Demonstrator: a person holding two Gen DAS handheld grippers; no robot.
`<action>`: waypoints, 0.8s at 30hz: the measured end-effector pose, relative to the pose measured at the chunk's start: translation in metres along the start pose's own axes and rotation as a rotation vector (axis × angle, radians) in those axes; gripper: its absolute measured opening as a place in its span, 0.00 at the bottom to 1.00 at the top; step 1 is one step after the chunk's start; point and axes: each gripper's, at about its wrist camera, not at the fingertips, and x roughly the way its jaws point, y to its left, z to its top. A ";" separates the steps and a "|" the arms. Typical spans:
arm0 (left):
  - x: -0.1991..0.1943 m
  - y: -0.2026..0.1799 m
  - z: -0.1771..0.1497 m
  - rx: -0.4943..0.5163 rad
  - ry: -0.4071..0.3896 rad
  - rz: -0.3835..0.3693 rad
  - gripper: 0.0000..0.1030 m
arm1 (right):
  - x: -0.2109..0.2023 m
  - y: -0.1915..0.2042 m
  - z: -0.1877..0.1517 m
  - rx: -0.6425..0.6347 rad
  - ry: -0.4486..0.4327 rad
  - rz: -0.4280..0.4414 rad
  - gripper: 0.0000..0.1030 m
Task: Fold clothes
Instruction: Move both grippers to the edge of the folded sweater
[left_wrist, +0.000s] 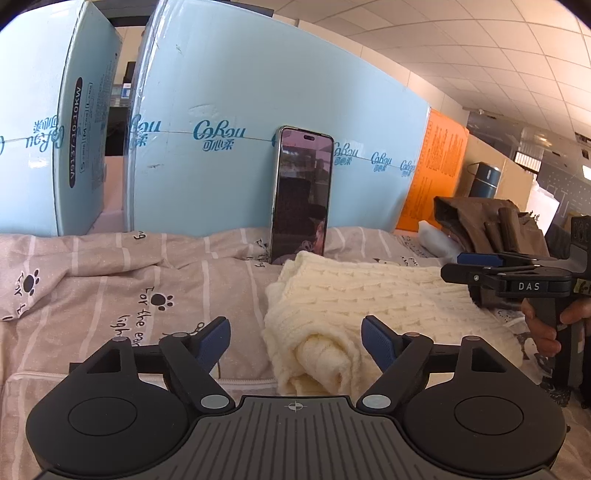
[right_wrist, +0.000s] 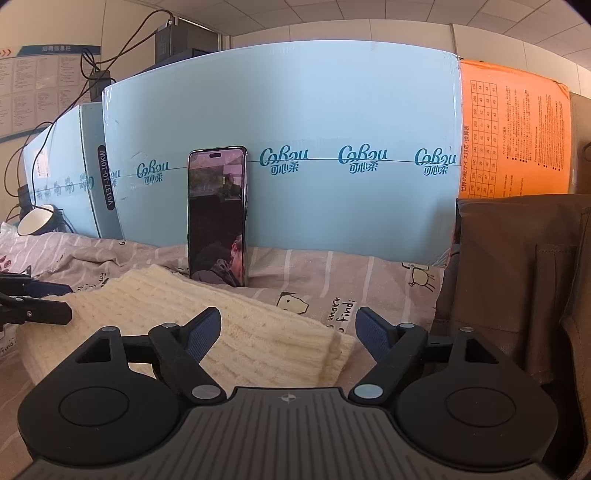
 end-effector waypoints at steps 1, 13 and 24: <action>0.001 0.000 0.000 -0.003 0.005 -0.002 0.79 | -0.002 0.000 0.000 0.007 0.001 0.001 0.82; 0.006 -0.002 0.001 -0.087 0.058 0.034 0.89 | -0.014 -0.011 -0.014 0.275 0.149 0.016 0.87; 0.016 -0.004 0.003 -0.164 0.109 0.060 0.95 | -0.004 -0.014 -0.018 0.357 0.226 0.044 0.91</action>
